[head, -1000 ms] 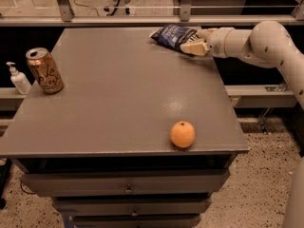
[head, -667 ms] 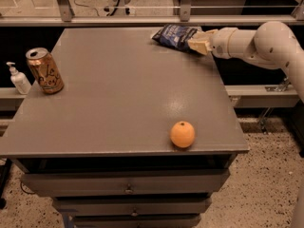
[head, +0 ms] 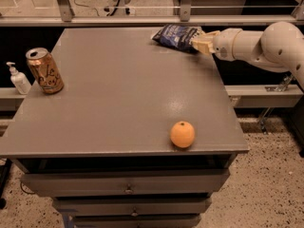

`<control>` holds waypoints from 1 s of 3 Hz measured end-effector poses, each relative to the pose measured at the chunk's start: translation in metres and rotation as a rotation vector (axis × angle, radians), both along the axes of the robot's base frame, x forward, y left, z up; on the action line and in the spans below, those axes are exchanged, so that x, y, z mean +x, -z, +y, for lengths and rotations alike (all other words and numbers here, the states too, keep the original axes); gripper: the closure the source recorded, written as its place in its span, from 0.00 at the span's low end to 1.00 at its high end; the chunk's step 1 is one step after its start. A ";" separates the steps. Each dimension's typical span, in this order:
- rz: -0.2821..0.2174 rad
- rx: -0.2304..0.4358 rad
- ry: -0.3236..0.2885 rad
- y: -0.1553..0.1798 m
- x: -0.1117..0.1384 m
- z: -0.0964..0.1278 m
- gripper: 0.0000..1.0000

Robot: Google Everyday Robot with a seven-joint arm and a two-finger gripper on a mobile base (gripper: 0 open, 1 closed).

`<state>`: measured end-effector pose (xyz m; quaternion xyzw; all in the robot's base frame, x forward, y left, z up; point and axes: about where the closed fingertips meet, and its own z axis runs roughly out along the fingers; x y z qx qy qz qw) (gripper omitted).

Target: Move blue chip bag near orange

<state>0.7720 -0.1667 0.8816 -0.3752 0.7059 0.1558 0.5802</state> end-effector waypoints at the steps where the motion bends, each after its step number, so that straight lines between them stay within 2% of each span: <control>1: 0.007 -0.006 0.006 -0.004 -0.006 -0.001 0.85; 3: 0.046 -0.021 0.076 0.008 -0.004 -0.020 0.39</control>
Offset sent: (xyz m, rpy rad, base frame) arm -0.0032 -0.0287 -0.0041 -0.0295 0.0450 -0.0940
